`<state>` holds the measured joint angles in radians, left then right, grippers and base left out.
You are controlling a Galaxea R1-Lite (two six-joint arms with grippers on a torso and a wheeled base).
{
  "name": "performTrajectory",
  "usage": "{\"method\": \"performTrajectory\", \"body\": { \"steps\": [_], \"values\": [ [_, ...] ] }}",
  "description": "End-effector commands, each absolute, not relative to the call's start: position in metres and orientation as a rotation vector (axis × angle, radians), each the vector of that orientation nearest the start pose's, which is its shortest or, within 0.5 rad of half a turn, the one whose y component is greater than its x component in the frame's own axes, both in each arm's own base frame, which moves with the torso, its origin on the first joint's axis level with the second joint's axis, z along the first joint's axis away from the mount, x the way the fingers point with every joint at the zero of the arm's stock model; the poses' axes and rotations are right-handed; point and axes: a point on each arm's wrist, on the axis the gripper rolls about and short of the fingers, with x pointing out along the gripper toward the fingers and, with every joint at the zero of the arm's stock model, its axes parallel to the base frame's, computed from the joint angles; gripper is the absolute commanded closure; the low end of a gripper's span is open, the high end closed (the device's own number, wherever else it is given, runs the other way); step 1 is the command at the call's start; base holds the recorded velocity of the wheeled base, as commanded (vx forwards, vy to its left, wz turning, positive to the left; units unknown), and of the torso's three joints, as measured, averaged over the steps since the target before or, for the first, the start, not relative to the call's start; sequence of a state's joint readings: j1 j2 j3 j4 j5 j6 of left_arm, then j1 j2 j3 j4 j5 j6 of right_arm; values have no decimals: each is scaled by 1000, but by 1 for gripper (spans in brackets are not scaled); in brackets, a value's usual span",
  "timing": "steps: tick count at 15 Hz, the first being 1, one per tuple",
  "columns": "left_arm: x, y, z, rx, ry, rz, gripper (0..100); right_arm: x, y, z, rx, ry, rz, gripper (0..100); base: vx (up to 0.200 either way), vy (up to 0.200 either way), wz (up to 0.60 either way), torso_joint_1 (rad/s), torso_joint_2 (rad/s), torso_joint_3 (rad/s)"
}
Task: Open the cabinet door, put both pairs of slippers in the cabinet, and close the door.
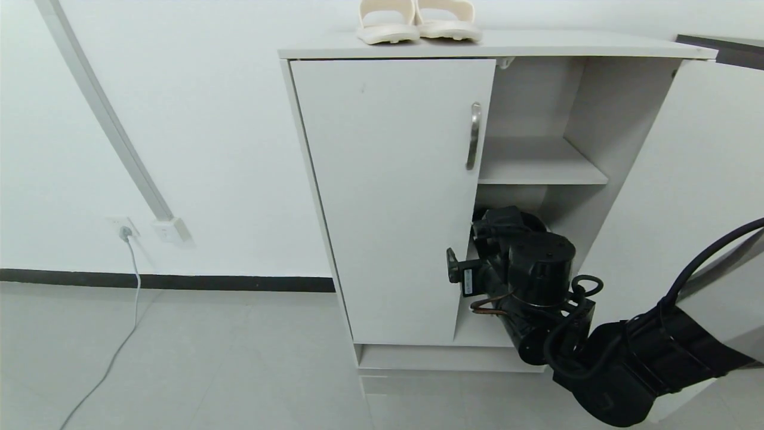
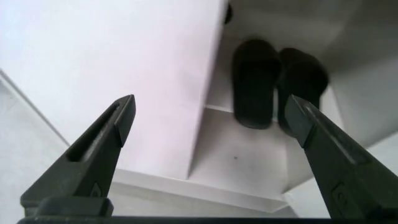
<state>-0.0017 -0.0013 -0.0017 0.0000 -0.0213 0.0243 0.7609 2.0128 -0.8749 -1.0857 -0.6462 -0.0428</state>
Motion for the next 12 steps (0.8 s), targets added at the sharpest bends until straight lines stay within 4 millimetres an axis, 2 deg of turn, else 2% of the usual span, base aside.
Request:
{"method": "performTrajectory", "body": {
  "steps": [1, 12],
  "values": [
    [-23, 0, 76, 23, -2, -21, 100, 276, 244, 137, -82, 42, 118, 0, 0, 0, 0, 0, 0, 0],
    [-23, 0, 76, 20, -2, -20, 100, 274, 244, 133, -98, 53, 136, 0, 0, 0, 0, 0, 0, 0]
  ]
}}
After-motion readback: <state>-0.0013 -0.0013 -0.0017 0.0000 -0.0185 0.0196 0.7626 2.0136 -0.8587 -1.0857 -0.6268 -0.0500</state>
